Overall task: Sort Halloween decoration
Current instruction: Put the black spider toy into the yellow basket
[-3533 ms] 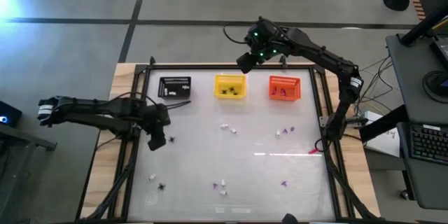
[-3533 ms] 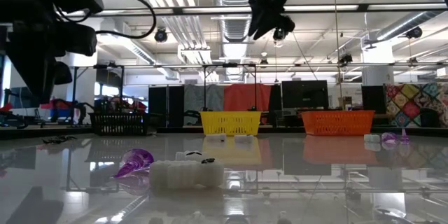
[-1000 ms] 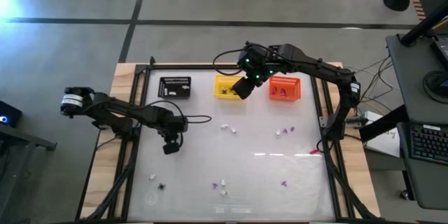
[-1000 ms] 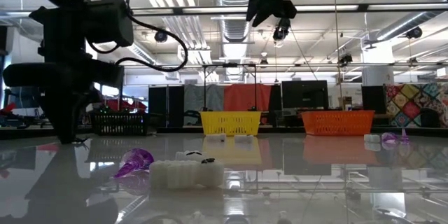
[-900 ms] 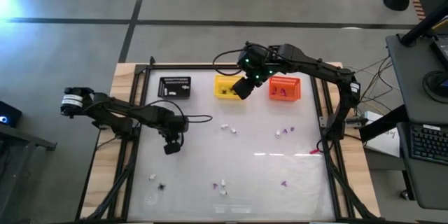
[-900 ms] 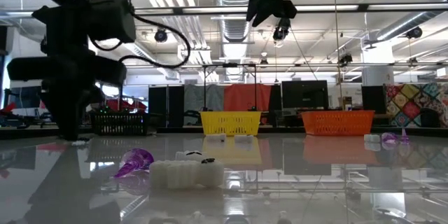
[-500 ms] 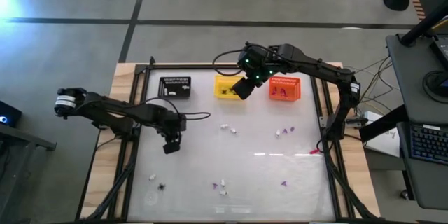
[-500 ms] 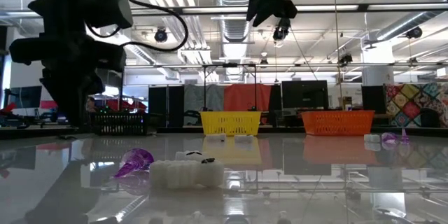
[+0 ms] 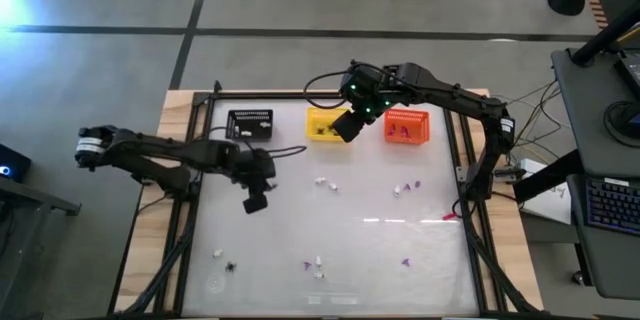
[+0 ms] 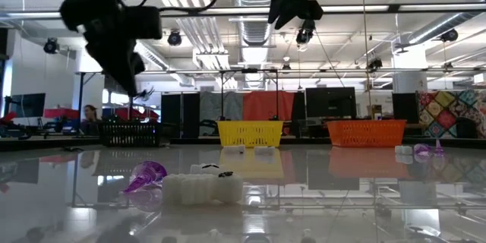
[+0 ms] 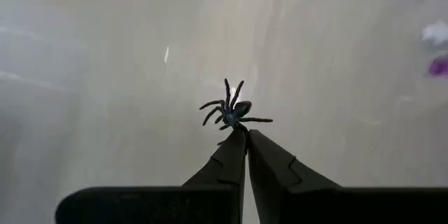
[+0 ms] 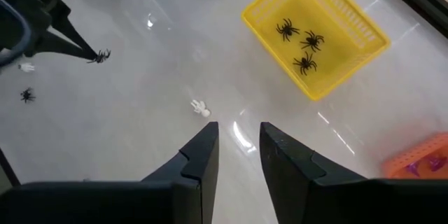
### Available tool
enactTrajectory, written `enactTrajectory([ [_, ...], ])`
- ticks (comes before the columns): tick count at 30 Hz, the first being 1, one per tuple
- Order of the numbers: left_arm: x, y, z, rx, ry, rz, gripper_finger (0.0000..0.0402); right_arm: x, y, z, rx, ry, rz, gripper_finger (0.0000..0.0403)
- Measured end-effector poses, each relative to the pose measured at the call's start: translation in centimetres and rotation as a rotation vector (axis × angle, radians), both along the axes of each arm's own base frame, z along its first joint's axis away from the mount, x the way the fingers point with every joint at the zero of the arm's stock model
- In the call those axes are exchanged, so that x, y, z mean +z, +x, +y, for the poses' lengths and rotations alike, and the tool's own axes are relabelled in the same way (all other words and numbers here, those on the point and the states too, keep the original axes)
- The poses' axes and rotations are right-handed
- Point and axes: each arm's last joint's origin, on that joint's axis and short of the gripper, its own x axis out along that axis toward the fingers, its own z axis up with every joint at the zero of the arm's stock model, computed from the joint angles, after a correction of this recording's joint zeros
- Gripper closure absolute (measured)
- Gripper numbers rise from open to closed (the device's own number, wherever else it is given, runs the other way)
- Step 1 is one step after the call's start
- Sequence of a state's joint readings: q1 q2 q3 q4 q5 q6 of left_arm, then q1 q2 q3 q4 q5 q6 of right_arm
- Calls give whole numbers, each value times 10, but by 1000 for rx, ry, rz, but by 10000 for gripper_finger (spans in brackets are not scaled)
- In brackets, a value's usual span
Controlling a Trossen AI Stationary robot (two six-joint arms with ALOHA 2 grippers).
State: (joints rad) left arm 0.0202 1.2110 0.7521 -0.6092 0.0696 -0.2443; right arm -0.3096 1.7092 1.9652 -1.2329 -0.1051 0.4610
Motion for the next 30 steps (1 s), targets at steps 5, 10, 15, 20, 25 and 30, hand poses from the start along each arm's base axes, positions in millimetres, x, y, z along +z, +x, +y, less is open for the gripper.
enactTrajectory([
  [5, 12, 7, 16, 27, 26, -52, 402, 2, -4, 1, 5, -2, 11, 303],
  [10, 17, 17, 37, 38, 32, -91, 401, 13, -13, 3, -21, -50, -8, 305],
  [15, 23, 27, 60, 60, 51, -128, 401, 19, -21, 0, -49, -80, -19, 303],
  [20, 30, 39, 86, 75, 76, -143, 401, 20, -25, -9, -85, -107, -13, 301],
  [25, 38, 52, 114, 65, 67, -181, 401, 20, -29, -21, -110, -120, -7, 303],
  [30, 38, 64, 142, 73, 67, -191, 401, 22, -34, -29, -106, -145, -4, 300],
])
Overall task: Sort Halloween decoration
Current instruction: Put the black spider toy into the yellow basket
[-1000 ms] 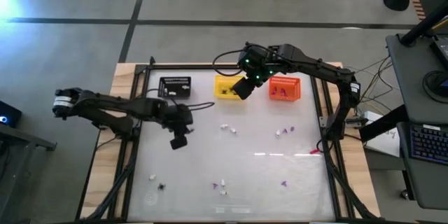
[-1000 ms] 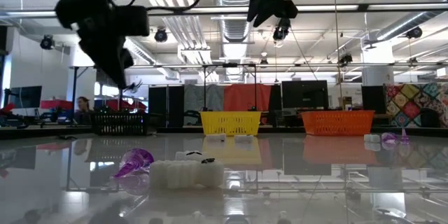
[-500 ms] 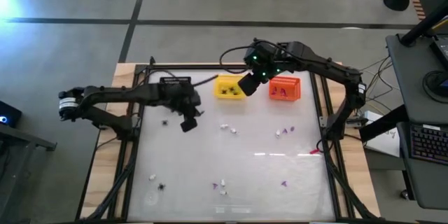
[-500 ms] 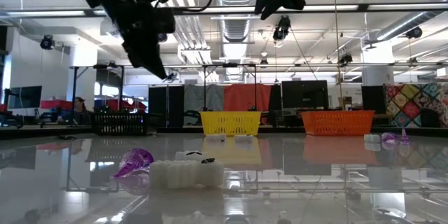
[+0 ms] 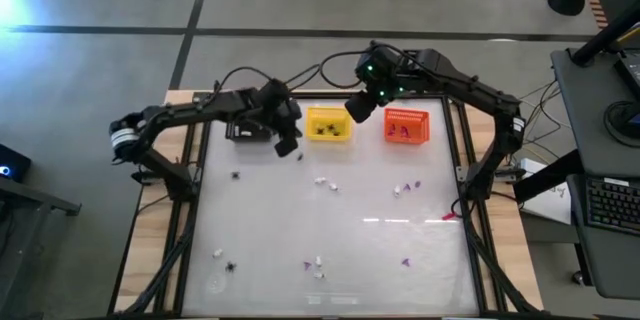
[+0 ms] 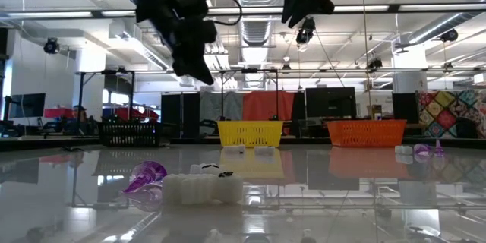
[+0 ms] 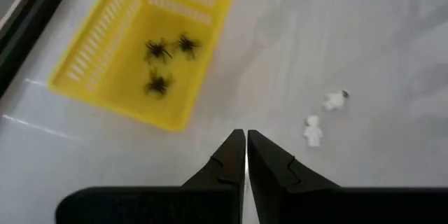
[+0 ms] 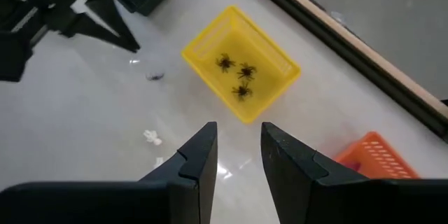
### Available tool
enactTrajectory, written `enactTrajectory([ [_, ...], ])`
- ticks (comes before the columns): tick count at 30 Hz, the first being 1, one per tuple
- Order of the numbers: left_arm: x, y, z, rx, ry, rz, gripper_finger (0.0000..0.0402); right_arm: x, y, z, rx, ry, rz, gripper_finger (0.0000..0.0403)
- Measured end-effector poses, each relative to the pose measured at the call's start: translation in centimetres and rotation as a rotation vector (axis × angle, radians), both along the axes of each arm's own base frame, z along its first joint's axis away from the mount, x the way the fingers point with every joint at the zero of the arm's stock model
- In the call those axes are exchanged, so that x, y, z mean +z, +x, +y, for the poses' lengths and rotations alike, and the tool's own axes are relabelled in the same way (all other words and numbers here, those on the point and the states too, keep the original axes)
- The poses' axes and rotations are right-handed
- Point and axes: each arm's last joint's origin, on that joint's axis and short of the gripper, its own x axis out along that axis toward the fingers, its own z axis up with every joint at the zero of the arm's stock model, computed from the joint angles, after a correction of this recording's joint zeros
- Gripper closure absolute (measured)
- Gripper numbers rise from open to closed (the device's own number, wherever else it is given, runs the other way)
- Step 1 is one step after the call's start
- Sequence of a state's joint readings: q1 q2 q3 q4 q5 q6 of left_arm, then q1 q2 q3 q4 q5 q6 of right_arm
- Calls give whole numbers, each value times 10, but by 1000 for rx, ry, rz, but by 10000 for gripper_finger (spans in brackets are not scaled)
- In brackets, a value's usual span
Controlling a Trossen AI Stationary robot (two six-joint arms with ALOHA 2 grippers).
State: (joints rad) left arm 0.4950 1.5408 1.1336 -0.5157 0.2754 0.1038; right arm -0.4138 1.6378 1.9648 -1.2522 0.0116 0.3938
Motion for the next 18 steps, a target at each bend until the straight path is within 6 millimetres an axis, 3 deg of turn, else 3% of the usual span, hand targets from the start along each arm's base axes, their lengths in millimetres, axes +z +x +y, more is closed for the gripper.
enactTrajectory([
  [8, -13, 8, 18, -48, -42, 57, 401, 1, -6, -11, 33, -46, 18, 300],
  [18, -11, -12, -2, -104, -145, 183, 391, 4, -12, -12, 80, -87, 46, 283],
])
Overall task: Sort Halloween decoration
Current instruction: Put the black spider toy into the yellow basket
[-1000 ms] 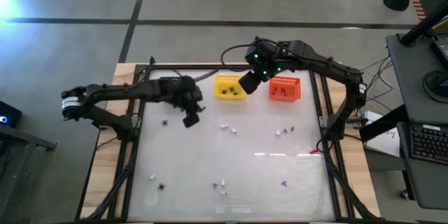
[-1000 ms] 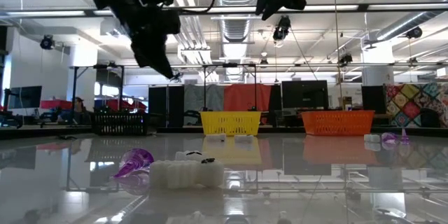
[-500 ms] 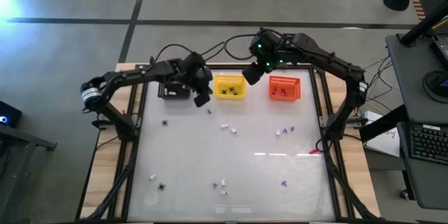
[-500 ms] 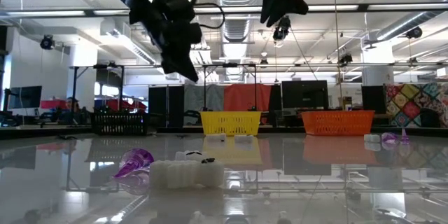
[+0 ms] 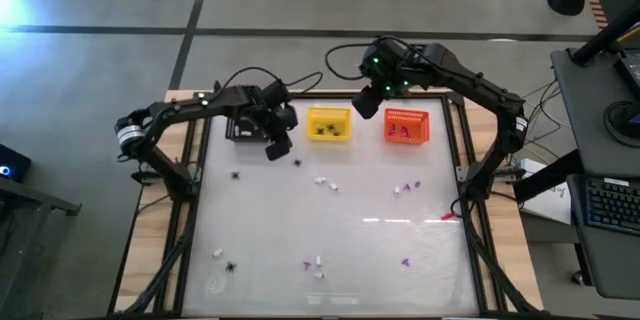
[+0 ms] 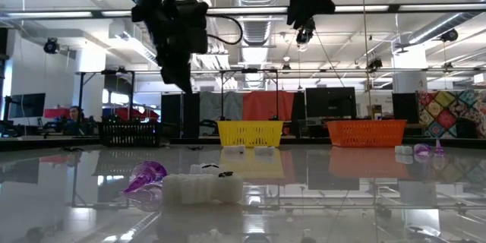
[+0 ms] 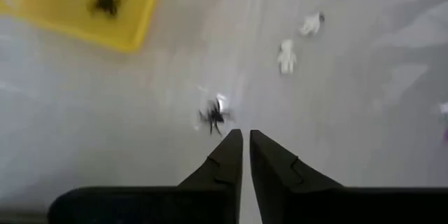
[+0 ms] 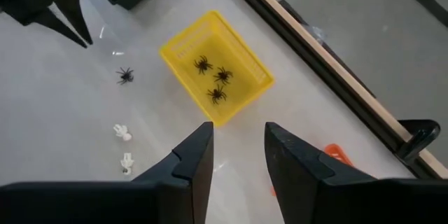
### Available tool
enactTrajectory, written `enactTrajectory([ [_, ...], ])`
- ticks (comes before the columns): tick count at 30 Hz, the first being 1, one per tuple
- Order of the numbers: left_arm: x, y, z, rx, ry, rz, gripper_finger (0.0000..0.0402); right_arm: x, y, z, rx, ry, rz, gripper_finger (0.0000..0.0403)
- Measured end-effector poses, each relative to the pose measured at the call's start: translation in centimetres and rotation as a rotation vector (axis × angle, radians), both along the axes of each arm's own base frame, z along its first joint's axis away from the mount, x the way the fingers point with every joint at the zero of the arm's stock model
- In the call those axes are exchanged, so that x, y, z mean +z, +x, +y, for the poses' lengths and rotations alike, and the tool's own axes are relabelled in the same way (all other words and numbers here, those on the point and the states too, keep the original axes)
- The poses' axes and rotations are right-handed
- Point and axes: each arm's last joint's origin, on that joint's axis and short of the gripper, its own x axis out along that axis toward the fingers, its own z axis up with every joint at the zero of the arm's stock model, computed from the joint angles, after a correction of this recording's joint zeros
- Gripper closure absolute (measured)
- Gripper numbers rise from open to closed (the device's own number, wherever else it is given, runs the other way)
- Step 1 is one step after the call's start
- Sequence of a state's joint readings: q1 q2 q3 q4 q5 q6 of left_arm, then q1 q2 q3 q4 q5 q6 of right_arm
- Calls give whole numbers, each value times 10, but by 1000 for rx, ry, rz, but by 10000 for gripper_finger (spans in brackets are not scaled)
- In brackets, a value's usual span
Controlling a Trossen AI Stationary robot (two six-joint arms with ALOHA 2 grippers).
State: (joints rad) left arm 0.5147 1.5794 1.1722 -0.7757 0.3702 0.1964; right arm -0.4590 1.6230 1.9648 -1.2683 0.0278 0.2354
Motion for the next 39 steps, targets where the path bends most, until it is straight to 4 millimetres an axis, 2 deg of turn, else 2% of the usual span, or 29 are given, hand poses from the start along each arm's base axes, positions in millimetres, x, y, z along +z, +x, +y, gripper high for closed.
enactTrajectory([
  [8, -31, 1, -8, -28, -46, 93, 333, 0, 0, 0, 1, 0, 2, 269],
  [15, -46, 13, -4, 13, -33, 106, 288, 0, 0, 0, -22, 15, -3, 266],
  [26, -50, 28, -12, 13, 83, 76, 284, 0, -1, 0, -50, 33, -8, 263],
  [39, -65, 27, -16, 37, 83, 77, 283, 0, -1, 1, -79, 50, -17, 266],
])
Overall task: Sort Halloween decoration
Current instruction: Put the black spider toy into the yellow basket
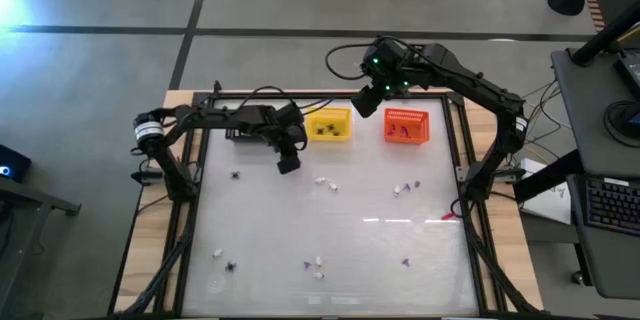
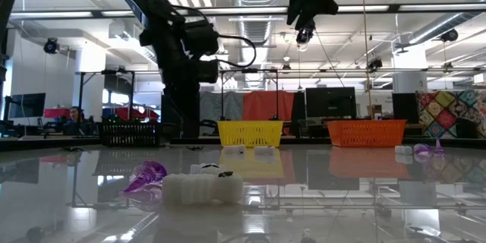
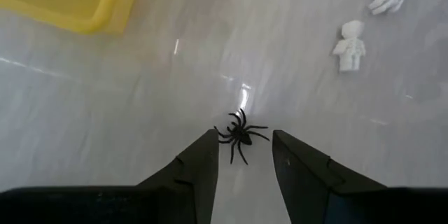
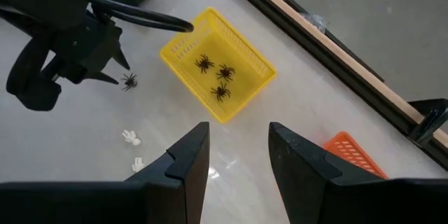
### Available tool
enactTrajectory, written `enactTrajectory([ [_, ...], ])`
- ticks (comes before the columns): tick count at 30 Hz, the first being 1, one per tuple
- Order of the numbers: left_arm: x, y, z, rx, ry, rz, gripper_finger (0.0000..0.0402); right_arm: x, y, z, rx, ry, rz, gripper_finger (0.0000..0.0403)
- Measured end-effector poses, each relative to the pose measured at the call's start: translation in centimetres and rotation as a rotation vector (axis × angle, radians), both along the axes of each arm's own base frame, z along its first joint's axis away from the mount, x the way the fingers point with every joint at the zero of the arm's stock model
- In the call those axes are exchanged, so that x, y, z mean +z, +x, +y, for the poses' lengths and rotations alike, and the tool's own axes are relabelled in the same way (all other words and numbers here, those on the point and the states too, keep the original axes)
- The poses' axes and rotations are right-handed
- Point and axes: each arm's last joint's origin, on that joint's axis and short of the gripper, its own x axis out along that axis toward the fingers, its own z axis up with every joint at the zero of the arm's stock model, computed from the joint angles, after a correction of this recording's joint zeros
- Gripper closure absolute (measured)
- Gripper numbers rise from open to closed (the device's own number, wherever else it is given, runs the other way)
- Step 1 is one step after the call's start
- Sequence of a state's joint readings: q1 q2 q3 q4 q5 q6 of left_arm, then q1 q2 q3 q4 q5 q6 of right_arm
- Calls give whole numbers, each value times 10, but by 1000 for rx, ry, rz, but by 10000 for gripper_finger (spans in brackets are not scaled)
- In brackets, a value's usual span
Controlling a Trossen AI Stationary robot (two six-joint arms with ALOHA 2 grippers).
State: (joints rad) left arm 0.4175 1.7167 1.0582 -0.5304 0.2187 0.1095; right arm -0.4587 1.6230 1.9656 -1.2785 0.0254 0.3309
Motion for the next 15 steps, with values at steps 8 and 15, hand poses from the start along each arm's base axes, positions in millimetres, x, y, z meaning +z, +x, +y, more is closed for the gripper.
enactTrajectory([
  [8, -19, 3, 0, 9, -33, 63, 283, 0, 0, 1, 2, 4, 1, 266],
  [15, -28, 6, 1, 11, -40, 74, 283, 0, 0, 1, -4, 9, 1, 266],
])
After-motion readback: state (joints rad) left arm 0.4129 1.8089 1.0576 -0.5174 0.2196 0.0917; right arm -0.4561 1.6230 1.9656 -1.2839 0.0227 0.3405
